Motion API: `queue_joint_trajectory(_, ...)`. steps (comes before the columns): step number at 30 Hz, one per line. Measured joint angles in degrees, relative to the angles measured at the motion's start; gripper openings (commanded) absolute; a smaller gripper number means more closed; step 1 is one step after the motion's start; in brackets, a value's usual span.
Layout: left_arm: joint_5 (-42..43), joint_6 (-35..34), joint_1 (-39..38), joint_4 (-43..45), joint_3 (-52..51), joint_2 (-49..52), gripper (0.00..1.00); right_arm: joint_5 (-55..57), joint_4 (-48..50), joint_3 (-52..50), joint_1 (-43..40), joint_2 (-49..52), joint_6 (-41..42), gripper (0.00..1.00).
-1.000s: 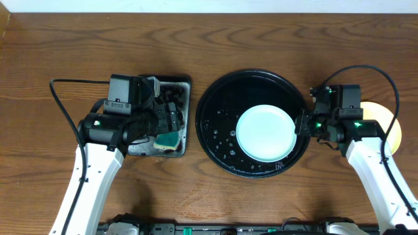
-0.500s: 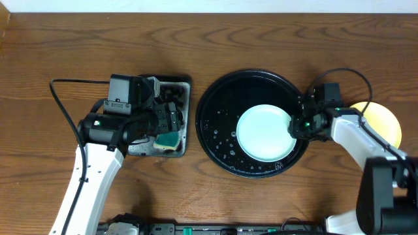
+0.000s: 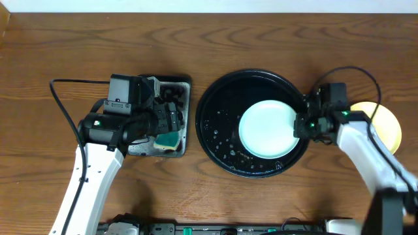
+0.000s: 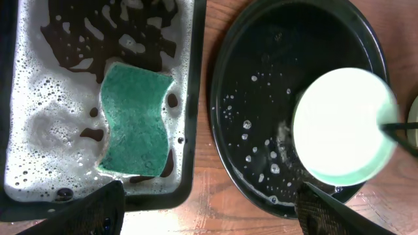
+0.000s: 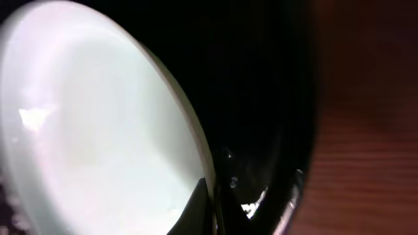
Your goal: Clean dirty plates on tray and stack at the side
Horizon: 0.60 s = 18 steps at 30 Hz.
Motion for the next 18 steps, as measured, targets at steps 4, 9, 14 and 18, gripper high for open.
queue_joint_trajectory(4,0.0,0.0,0.0,0.02,0.02,0.0,0.84,9.11,-1.7,0.0,6.73,-10.4,0.02,0.01)
queue_joint_trajectory(9,0.0,0.0,-0.02,0.02,0.0,0.0,0.83,25.53,-2.29,0.0,19.52,-17.7,0.44,0.01)
queue_joint_trajectory(14,0.0,0.0,0.0,0.02,0.0,0.0,0.83,46.47,-2.34,0.0,34.23,-19.1,0.63,0.01)
queue_joint_trajectory(18,0.02,0.0,0.0,0.02,0.0,0.0,0.83,62.27,-1.66,0.0,45.35,-19.1,0.07,0.01)
